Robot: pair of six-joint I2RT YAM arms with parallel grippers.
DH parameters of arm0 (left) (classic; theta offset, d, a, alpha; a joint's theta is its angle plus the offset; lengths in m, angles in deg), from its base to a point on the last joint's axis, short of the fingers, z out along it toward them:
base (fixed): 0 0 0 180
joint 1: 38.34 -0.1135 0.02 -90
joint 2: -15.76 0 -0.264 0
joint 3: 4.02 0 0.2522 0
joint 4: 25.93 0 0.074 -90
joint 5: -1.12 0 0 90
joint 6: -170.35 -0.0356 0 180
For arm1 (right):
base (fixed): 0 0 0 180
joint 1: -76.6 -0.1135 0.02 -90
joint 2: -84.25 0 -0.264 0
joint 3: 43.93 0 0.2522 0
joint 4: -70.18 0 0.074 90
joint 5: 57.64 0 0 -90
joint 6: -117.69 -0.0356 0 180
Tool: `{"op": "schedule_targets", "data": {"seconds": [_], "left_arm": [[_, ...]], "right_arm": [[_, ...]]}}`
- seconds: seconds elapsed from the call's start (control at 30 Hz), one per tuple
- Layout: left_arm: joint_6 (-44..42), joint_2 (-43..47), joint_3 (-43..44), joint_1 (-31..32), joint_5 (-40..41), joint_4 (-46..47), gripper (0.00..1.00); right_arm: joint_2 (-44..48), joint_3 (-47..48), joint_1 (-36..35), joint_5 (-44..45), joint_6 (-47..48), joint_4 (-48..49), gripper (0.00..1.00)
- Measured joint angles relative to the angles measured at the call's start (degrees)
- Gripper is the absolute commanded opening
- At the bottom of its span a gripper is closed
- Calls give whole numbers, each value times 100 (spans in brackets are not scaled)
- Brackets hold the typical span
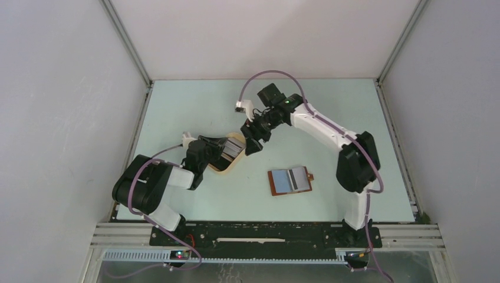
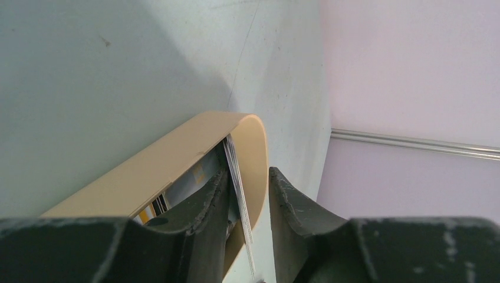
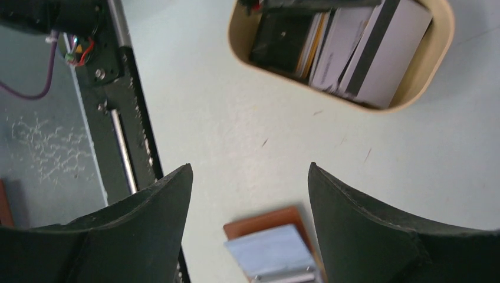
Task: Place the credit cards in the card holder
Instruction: Pick up the credit card from the storage box.
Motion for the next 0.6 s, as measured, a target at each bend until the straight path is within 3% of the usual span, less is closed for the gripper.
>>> {"op": "schedule_targets", "data": {"seconds": [0.3,0.6], "left_arm": [[-7,2,0,0,4,-13,35],[-9,208,0,17,70,-297,36]], "right_arm": [[1899,-1635,28,-15,144,466,81],[2022,-1937,107,-197,219,603,80]]}}
